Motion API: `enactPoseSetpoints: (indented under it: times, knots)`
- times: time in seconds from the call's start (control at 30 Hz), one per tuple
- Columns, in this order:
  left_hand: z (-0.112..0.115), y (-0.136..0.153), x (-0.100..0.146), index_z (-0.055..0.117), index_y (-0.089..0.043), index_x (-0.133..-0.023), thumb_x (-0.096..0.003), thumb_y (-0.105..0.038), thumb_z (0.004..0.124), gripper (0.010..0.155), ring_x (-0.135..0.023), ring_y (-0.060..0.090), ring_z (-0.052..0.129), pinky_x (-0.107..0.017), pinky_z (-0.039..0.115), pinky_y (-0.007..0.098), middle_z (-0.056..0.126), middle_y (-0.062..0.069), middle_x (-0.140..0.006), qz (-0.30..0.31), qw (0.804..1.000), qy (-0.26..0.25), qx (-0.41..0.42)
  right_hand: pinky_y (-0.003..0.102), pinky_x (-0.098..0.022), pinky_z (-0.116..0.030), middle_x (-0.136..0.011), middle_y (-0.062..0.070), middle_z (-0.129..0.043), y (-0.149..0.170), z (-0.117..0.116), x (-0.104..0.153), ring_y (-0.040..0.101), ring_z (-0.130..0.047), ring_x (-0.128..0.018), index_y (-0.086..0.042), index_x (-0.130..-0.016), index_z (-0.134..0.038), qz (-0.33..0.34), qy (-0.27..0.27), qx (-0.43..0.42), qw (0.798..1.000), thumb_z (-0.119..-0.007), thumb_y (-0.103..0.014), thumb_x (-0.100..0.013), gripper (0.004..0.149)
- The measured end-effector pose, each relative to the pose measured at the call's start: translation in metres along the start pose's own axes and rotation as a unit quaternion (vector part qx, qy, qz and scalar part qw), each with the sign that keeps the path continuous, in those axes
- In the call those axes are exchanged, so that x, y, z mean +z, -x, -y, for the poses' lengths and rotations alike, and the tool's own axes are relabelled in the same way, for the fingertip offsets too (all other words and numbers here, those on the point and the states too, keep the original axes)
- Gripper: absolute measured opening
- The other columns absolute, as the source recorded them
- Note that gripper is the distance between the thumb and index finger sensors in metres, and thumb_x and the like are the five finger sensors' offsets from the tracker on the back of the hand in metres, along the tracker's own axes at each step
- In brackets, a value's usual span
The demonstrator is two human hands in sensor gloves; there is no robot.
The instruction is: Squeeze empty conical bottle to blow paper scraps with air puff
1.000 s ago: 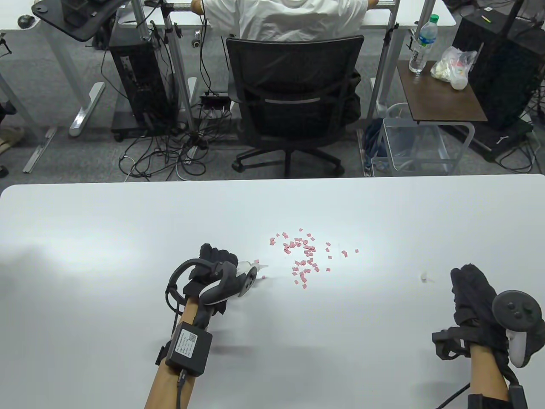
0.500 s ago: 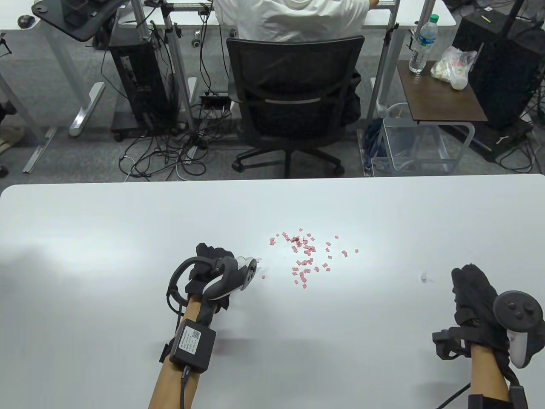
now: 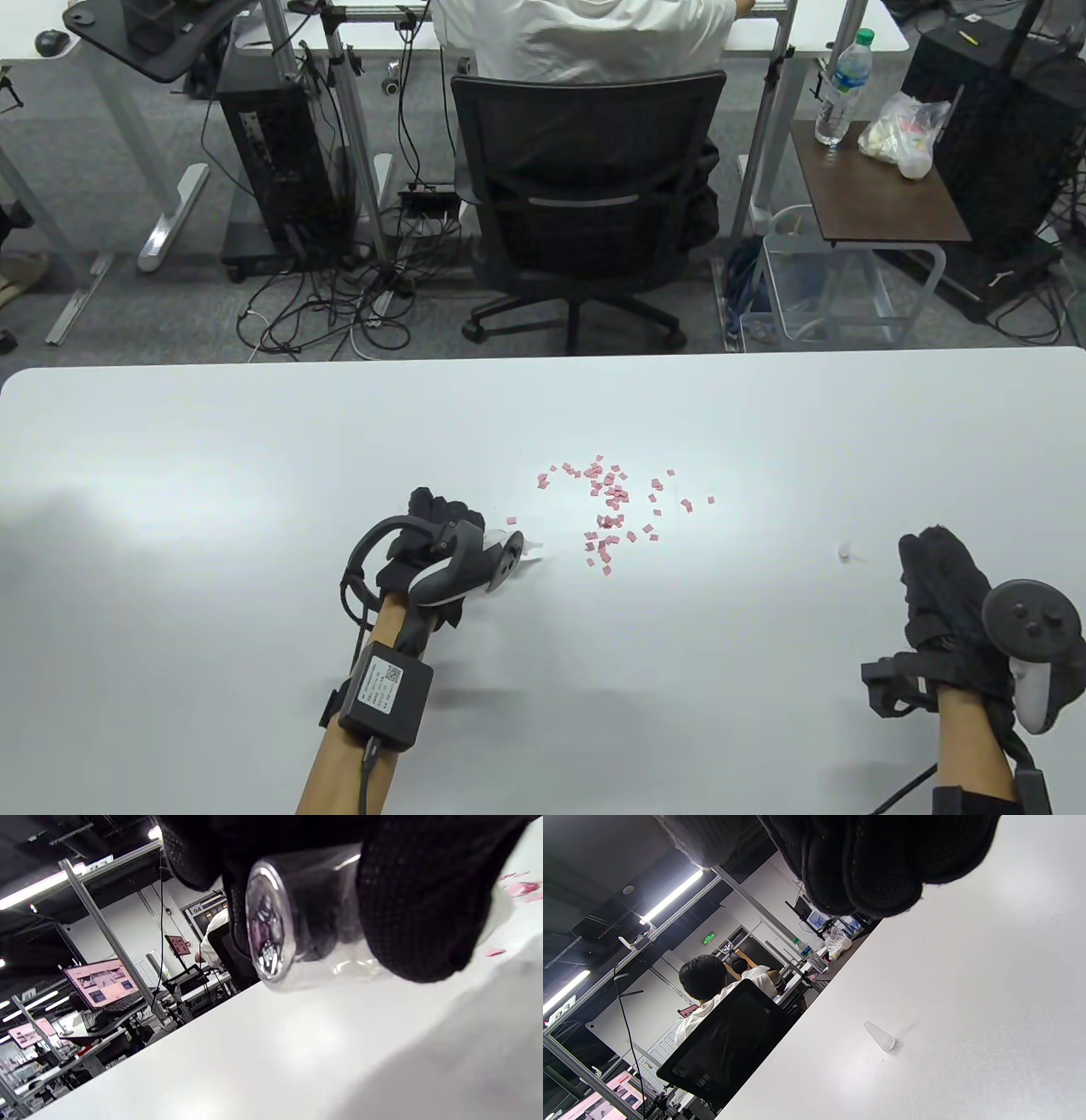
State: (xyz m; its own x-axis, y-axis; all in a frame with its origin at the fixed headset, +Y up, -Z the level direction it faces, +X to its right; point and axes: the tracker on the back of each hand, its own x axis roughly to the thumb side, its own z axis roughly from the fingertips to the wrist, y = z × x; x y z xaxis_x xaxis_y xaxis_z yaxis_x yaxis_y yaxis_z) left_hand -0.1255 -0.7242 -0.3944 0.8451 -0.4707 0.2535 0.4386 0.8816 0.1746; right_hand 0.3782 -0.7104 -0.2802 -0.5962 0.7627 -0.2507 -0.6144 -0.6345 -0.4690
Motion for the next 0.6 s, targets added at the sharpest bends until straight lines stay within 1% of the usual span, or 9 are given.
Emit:
enactPoseSetpoints:
  times: [0.07, 0.13, 0.2, 0.23, 0.27, 0.33, 0.37, 0.4, 0.6]
  knots:
    - [0.000, 0.001, -0.001, 0.083, -0.030, -0.096, -0.0345, -0.049, 0.103, 0.067, -0.086, 0.018, 0.100, -0.081, 0.061, 0.047, 0.095, -0.004, -0.094, -0.005, 1.000, 0.001, 0.028, 0.058, -0.053, -0.077, -0.079, 0.020, -0.091, 0.000, 0.000, 0.000, 0.036, -0.094, -0.062, -0.004, -0.106, -0.071, 0.000, 0.000, -0.002, 1.000, -0.072, -0.047, -0.059, 0.063]
    - [0.000, 0.002, -0.002, 0.079, -0.028, -0.101, -0.0365, -0.050, 0.101, 0.072, -0.090, 0.019, 0.097, -0.082, 0.058, 0.050, 0.091, -0.001, -0.100, -0.001, 0.999, 0.023, 0.045, 0.058, -0.053, -0.077, -0.079, 0.019, -0.091, 0.000, 0.000, 0.000, 0.036, -0.094, -0.062, -0.004, -0.106, -0.071, 0.000, 0.000, -0.002, 1.000, -0.072, -0.047, -0.059, 0.063]
    - [0.000, 0.002, 0.000, 0.087, -0.029, -0.092, -0.0343, -0.048, 0.102, 0.063, -0.081, 0.018, 0.103, -0.080, 0.064, 0.045, 0.098, -0.004, -0.089, -0.001, 1.000, -0.005, 0.014, 0.058, -0.053, -0.077, -0.079, 0.020, -0.091, 0.000, 0.000, 0.000, 0.036, -0.094, -0.062, -0.004, -0.106, -0.071, 0.000, 0.000, -0.002, 1.000, -0.072, -0.047, -0.059, 0.063]
    - [-0.002, 0.003, -0.001, 0.088, -0.029, -0.090, -0.0333, -0.048, 0.103, 0.061, -0.078, 0.016, 0.104, -0.080, 0.065, 0.044, 0.100, -0.004, -0.087, 0.000, 1.000, -0.001, -0.006, 0.058, -0.053, -0.077, -0.079, 0.019, -0.091, 0.000, 0.000, 0.000, 0.036, -0.094, -0.062, -0.004, -0.106, -0.071, 0.000, -0.001, -0.002, 1.000, -0.072, -0.047, -0.059, 0.063]
    - [-0.001, 0.005, -0.001, 0.087, -0.031, -0.091, -0.0335, -0.048, 0.103, 0.062, -0.080, 0.016, 0.103, -0.080, 0.064, 0.044, 0.098, -0.005, -0.088, 0.004, 1.000, 0.012, 0.001, 0.058, -0.053, -0.077, -0.079, 0.019, -0.091, 0.000, 0.000, 0.000, 0.035, -0.094, -0.062, -0.004, -0.106, -0.071, 0.000, 0.000, -0.002, 1.000, -0.072, -0.047, -0.059, 0.063]
    - [0.001, 0.010, 0.001, 0.084, -0.030, -0.095, -0.0344, -0.048, 0.103, 0.066, -0.085, 0.018, 0.099, -0.080, 0.062, 0.047, 0.095, -0.004, -0.094, -0.020, 1.000, 0.002, 0.016, 0.058, -0.053, -0.077, -0.079, 0.019, -0.091, 0.000, 0.000, 0.000, 0.035, -0.094, -0.062, -0.004, -0.106, -0.071, 0.001, 0.000, -0.003, 1.000, -0.072, -0.047, -0.059, 0.063]
    - [0.001, 0.012, 0.002, 0.082, -0.029, -0.099, -0.0349, -0.050, 0.102, 0.071, -0.087, 0.021, 0.098, -0.080, 0.061, 0.048, 0.093, -0.002, -0.097, -0.030, 0.999, 0.010, 0.014, 0.058, -0.053, -0.077, -0.079, 0.020, -0.091, 0.000, 0.000, 0.000, 0.036, -0.094, -0.062, -0.004, -0.106, -0.071, 0.001, 0.000, -0.003, 1.000, -0.072, -0.047, -0.059, 0.063]
    - [0.001, 0.017, 0.004, 0.081, -0.028, -0.100, -0.0350, -0.050, 0.102, 0.072, -0.087, 0.022, 0.097, -0.080, 0.061, 0.048, 0.092, 0.000, -0.098, -0.039, 0.999, 0.007, 0.014, 0.058, -0.053, -0.077, -0.079, 0.020, -0.091, 0.000, 0.000, 0.000, 0.036, -0.094, -0.062, -0.004, -0.106, -0.071, 0.001, 0.000, -0.003, 1.000, -0.072, -0.047, -0.059, 0.063]
    - [0.011, 0.040, 0.012, 0.079, -0.027, -0.102, -0.0364, -0.049, 0.102, 0.073, -0.090, 0.022, 0.095, -0.081, 0.058, 0.051, 0.090, 0.000, -0.101, -0.064, 0.996, 0.044, -0.036, 0.058, -0.053, -0.077, -0.079, 0.020, -0.091, 0.000, 0.000, 0.000, 0.036, -0.094, -0.062, -0.004, -0.106, -0.071, 0.001, -0.002, -0.002, 1.000, -0.072, -0.047, -0.059, 0.063]
